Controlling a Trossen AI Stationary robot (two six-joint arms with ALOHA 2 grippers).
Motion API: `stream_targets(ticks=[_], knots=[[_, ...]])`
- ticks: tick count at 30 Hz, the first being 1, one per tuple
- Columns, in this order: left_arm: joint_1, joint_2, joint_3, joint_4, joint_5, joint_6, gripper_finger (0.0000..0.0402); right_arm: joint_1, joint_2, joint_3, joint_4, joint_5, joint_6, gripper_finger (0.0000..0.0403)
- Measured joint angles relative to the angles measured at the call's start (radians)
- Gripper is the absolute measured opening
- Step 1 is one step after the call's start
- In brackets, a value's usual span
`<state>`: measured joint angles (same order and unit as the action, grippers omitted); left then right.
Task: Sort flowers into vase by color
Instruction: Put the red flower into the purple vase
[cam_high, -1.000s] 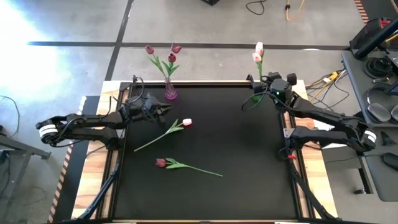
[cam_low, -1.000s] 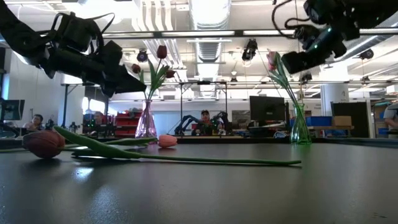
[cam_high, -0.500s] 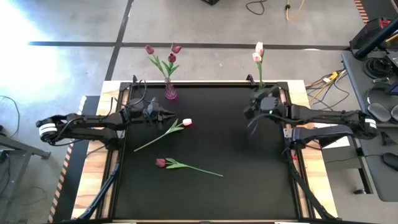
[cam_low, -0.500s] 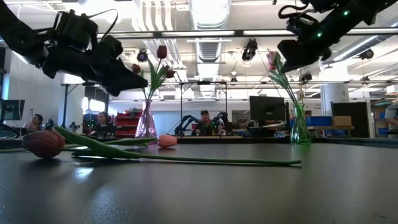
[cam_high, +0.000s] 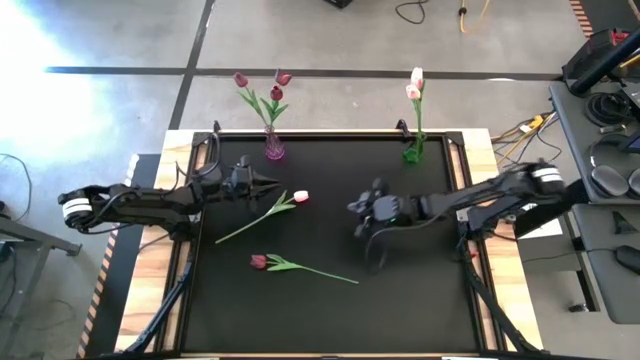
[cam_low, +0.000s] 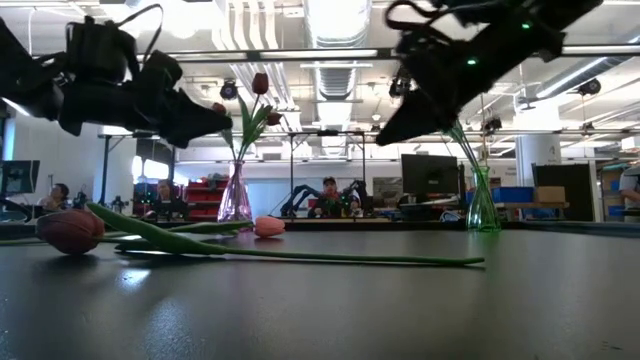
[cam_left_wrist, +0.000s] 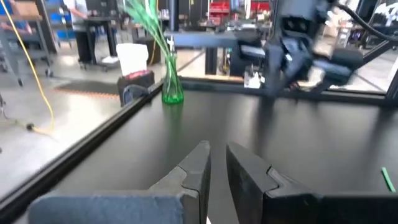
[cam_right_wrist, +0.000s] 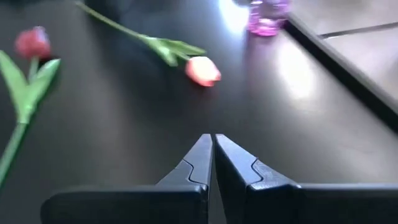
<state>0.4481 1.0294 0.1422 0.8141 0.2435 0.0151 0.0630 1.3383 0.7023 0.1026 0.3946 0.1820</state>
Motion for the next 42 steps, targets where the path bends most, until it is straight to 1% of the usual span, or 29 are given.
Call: stream_targets(ticks=[4, 7, 9, 14, 20, 23, 25, 29, 32, 36, 39, 42], knots=[[0.0, 0.0, -0.032, 0.071, -0.001, 0.0, 0.0037, 0.059, 0.193, 0.136, 0.001, -0.001, 0.015, 0.0013], [0.0, 0.0, -0.04, 0.074, -0.001, -0.001, 0.0037, 0.099, 0.329, 0.249, -0.002, -0.011, 0.007, 0.0016], [0.0, 0.001, -0.045, 0.074, 0.0, -0.001, 0.0037, 0.118, 0.406, 0.335, -0.03, -0.039, 0.008, 0.0027], [0.0, 0.003, -0.047, 0.075, 0.0, -0.003, 0.0037, 0.132, 0.561, 0.545, -0.135, -0.132, 0.029, 0.0075], [0.0, 0.003, -0.047, 0.084, 0.0, -0.058, 0.0037, 0.124, 0.723, 0.76, -0.21, -0.242, 0.036, 0.0138], [0.0, 0.003, -0.047, 0.085, 0.0, -0.051, 0.0037, 0.122, 0.8, 0.868, -0.275, -0.273, 0.033, 0.0166], [0.0, 0.003, -0.047, 0.09, 0.0, -0.051, 0.0037, 0.122, 0.848, 0.937, -0.321, -0.275, 0.024, 0.0183], [0.0, 0.004, -0.045, 0.103, 0.0, -0.051, 0.0037, 0.118, 0.934, 1.059, -0.408, -0.295, 0.029, 0.0205], [0.0, 0.006, -0.044, 0.115, 0.0, -0.05, 0.0037, 0.115, 0.984, 1.142, -0.469, -0.338, 0.043, 0.021], [0.0, 0.01, -0.044, 0.127, 0.0, -0.05, 0.0037, 0.115, 1.04, 1.243, -0.568, -0.347, 0.046, 0.0204], [0.0, 0.012, -0.044, 0.128, 0.0, -0.048, 0.0037, 0.113, 1.073, 1.309, -0.636, -0.346, 0.046, 0.0189], [0.0, 0.012, -0.044, 0.129, 0.0, -0.046, 0.0037, 0.113, 1.091, 1.347, -0.675, -0.348, 0.043, 0.0158]])
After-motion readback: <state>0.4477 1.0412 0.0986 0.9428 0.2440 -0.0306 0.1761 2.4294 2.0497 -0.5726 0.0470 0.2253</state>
